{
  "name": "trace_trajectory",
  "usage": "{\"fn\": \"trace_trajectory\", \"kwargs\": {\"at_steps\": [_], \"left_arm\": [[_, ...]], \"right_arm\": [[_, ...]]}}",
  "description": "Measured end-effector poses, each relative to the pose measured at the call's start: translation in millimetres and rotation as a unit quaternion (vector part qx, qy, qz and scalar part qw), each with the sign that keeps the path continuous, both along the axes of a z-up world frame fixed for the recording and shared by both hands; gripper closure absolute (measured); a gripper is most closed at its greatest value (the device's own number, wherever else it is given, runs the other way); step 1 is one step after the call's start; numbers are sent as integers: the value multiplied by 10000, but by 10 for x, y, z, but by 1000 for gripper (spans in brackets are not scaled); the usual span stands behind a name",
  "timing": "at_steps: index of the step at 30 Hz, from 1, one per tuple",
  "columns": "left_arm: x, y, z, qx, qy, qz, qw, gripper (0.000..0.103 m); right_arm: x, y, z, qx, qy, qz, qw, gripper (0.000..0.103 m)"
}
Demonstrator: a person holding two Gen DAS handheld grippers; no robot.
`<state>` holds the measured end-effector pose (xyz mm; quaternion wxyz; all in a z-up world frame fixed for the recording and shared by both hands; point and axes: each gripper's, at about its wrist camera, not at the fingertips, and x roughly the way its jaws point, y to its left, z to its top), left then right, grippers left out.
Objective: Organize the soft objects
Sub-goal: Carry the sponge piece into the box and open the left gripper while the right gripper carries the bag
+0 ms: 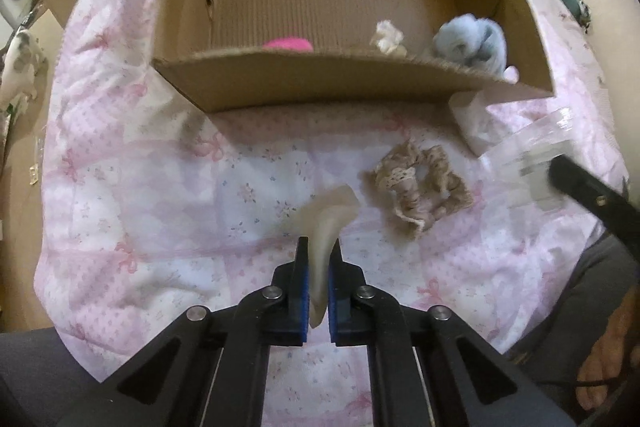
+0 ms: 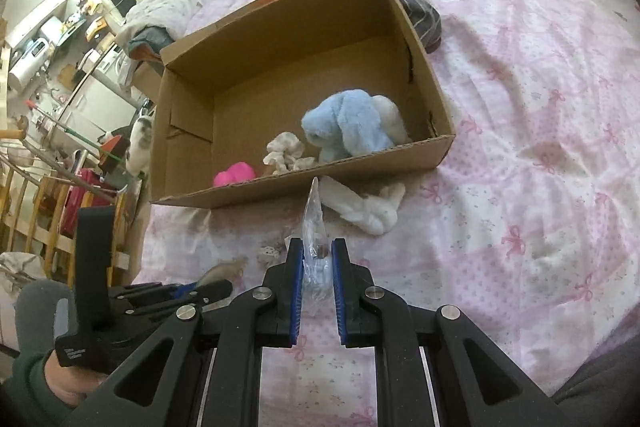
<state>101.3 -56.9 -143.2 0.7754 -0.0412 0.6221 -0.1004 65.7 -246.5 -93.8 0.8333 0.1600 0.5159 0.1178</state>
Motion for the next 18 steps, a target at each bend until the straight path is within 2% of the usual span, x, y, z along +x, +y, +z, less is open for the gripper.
{"fn": "trace_trajectory", "kwargs": {"at_steps": [6,12,18], "left_arm": [[-118,88,316,-363,-435,135,9983,97],[-201,100,494,-334,-709,165,9968,97],[-186,204,1006,-318,-1316,85,9908,97]], "right_arm": [[-22,13,50,78,-85,32,9999,88],[-38,21,117,205,-242,92,9995,88],[13,-53,414,518,-602,129,9968,88]]}}
